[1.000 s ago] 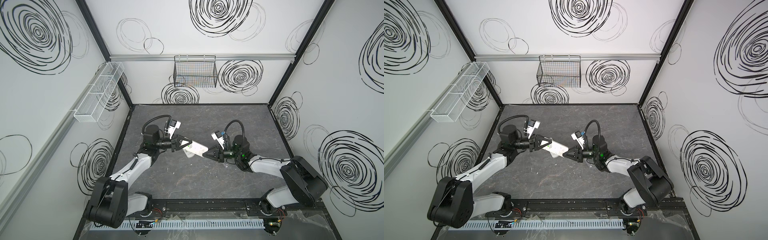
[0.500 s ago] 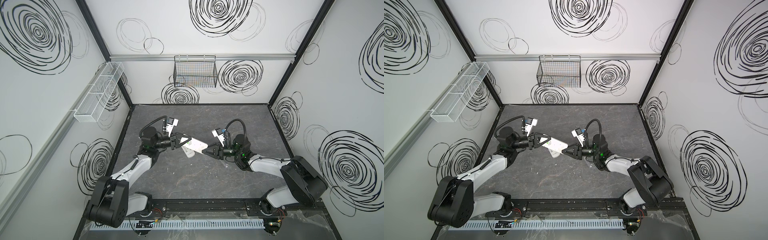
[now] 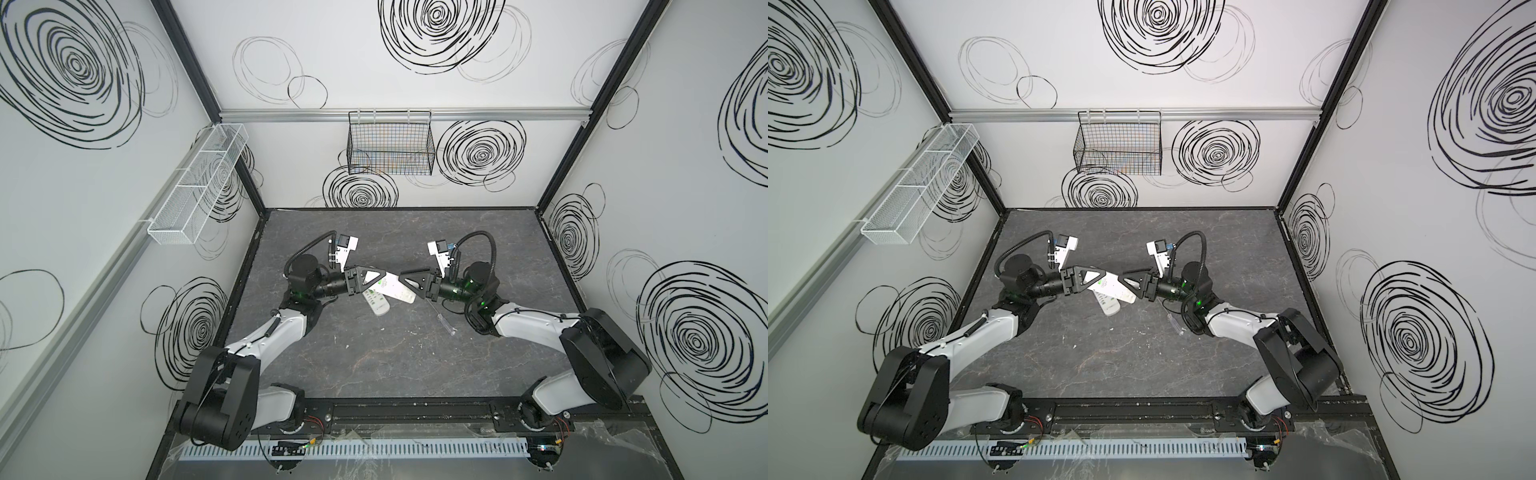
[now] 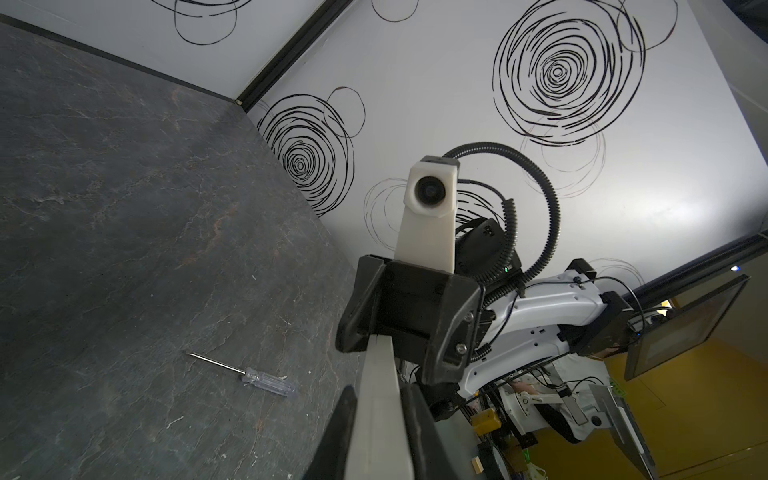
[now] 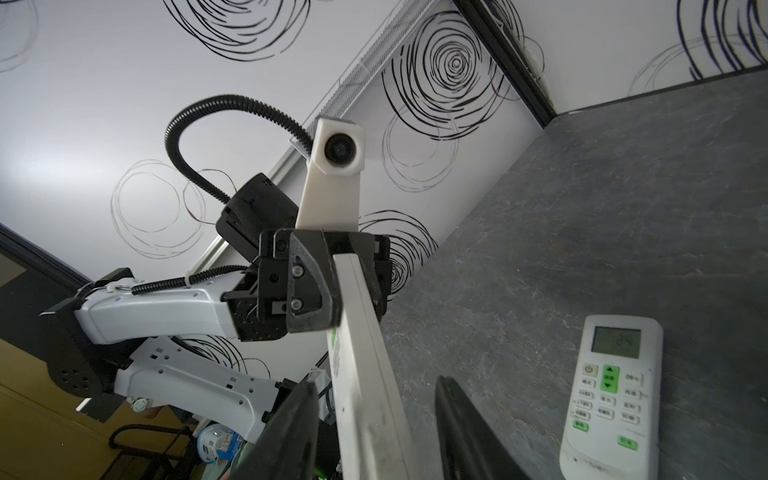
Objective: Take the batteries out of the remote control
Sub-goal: 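Hold the remote between both grippers and rotate it flat above the table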
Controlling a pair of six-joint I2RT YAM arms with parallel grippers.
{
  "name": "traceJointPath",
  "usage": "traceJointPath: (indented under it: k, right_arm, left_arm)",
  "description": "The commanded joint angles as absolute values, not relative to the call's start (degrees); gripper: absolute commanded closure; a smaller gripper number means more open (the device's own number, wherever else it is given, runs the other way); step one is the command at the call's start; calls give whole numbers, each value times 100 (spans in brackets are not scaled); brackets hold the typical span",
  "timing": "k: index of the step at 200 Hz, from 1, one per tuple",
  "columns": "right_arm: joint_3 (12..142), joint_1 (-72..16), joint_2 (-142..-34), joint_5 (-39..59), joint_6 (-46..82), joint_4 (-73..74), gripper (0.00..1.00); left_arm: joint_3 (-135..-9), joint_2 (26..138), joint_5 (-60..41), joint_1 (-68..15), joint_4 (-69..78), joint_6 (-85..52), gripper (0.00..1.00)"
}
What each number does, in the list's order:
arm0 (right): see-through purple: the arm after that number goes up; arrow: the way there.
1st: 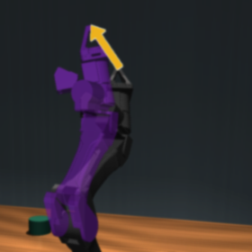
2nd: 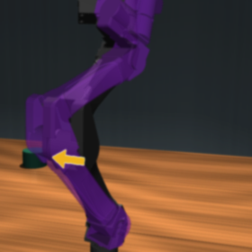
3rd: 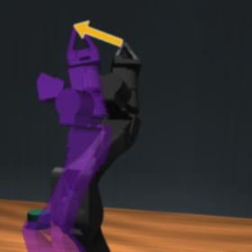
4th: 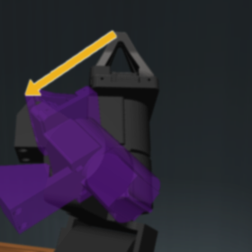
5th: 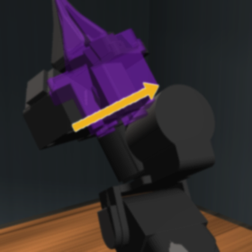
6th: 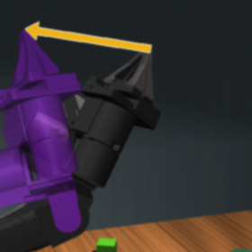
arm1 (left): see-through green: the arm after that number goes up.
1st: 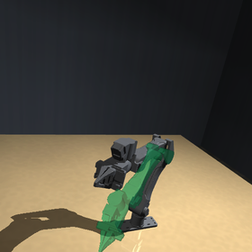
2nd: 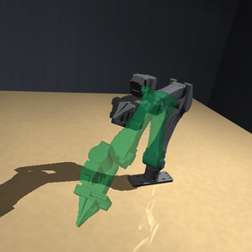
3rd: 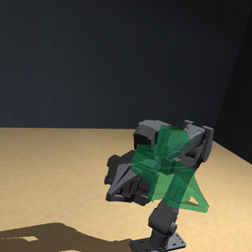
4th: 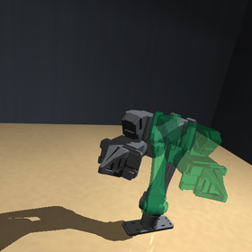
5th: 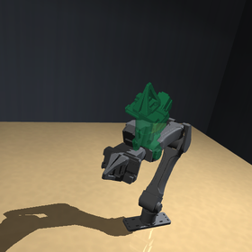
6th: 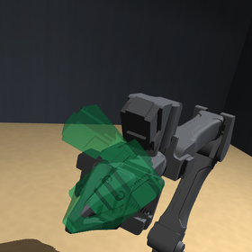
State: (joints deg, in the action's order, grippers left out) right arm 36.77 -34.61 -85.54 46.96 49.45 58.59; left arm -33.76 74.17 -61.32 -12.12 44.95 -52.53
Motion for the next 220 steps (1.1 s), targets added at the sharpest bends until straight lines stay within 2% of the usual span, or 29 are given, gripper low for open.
traceJointPath:
  k: [1,17,38,96,146,220]
  right_arm:
    - [3647,-3490,-8405,4521,5081,6067,35]
    - [3515,-3474,-8203,4269,5190,6039,19]
    - [3423,-3411,-8006,3924,5344,5771,10]
    - [3508,-3419,-8413,3551,5642,5410,14]
    - [4179,-3547,-9128,3886,5937,5080,16]
    - [4477,-3621,-9572,4102,5996,4896,25]
  left_arm:
    - [-3401,7433,-5849,-1145,4646,-5446,100]
    - [-3402,7420,-5648,-1084,4454,-5449,100]
    - [-3420,7425,-5501,-996,4369,-5541,100]
    - [-3639,7521,-5166,-860,3923,-5752,100]
    - [-3788,7522,-4728,-800,2882,-5006,100]
    - [-3854,7470,-4607,-653,2696,-4852,100]
